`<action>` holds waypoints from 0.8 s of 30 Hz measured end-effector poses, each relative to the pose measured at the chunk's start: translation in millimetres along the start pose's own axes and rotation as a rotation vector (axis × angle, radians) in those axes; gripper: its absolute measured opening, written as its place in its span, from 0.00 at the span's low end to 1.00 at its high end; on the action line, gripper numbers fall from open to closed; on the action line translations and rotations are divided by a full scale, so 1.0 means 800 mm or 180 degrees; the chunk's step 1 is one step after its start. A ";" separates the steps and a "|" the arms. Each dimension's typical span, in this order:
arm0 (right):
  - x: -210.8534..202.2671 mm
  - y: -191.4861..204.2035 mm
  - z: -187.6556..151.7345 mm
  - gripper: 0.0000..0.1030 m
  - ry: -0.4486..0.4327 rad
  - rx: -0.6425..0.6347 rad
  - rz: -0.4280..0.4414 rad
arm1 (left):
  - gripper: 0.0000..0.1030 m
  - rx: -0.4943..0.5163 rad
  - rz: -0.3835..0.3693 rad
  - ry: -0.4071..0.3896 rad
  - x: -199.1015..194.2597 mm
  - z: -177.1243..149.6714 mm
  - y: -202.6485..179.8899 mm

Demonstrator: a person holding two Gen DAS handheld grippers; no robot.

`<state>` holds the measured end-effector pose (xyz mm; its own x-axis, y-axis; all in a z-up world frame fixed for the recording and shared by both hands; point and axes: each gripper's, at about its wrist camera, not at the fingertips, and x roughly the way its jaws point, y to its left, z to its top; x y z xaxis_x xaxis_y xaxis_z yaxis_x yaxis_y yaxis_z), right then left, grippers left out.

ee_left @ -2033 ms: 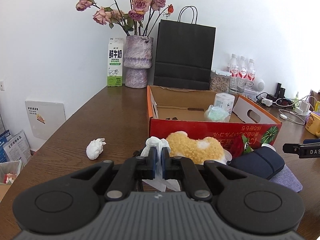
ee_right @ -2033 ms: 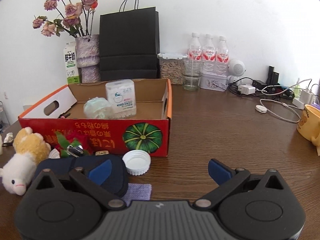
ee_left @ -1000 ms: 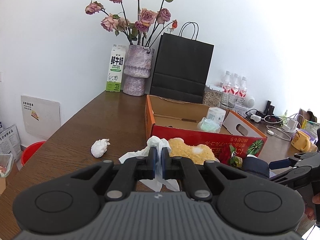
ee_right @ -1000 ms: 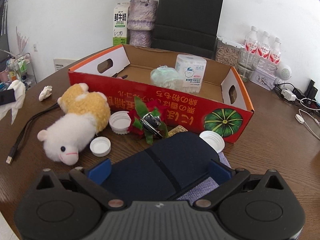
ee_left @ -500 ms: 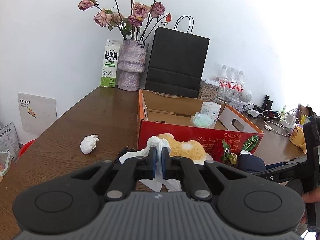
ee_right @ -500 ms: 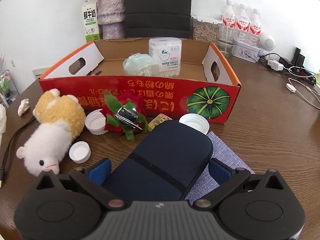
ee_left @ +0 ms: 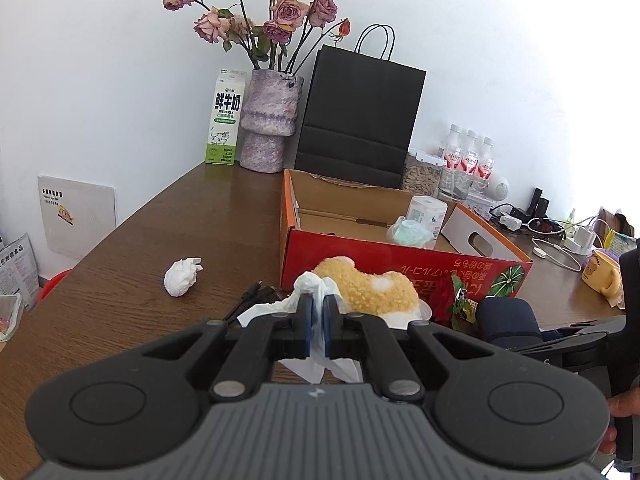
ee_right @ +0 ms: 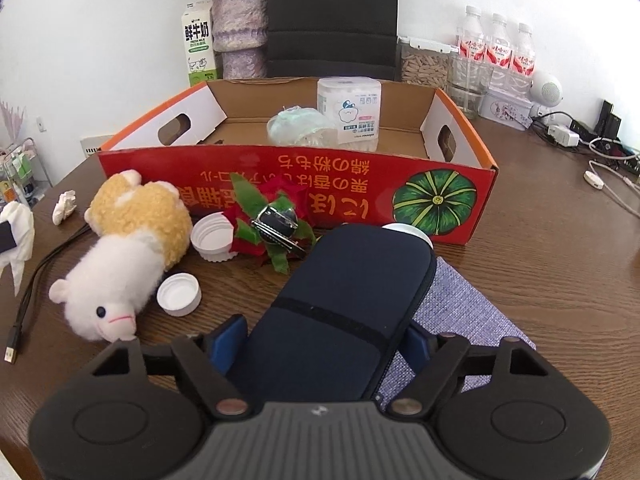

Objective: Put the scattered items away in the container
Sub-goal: 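Close right tool on the navy glasses case while left tool holds the tissue, then carry the tissue with left tool while right tool carries the case over the box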

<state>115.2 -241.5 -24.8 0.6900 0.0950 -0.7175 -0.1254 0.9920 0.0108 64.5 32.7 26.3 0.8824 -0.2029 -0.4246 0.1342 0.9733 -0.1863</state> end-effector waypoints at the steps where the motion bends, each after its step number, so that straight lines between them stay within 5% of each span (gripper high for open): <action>1: -0.004 0.001 -0.001 0.71 -0.0034 -0.0015 0.0006 | 0.06 -0.0001 0.0004 -0.0005 -0.001 0.000 0.000; 16: -0.032 -0.018 -0.005 0.57 -0.0224 0.0119 0.0245 | 0.06 0.0006 -0.0018 -0.0046 -0.006 0.002 -0.004; 19: -0.042 -0.024 -0.004 0.47 -0.0324 0.0179 0.0329 | 0.06 0.0015 -0.0027 -0.0056 -0.006 0.003 -0.005; 21: -0.051 -0.030 -0.002 0.27 -0.0401 0.0244 0.0406 | 0.06 0.0023 -0.0033 -0.0066 -0.006 0.005 -0.006; 24: -0.060 -0.032 0.003 0.23 -0.0471 0.0216 0.0479 | 0.06 0.0032 -0.0043 -0.0079 -0.006 0.007 -0.009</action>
<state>86.9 -271.4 10.8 0.7649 0.2484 -0.5944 -0.1899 0.9686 0.1604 61.8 27.3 34.2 0.8914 -0.2132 -0.3998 0.1504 0.9716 -0.1829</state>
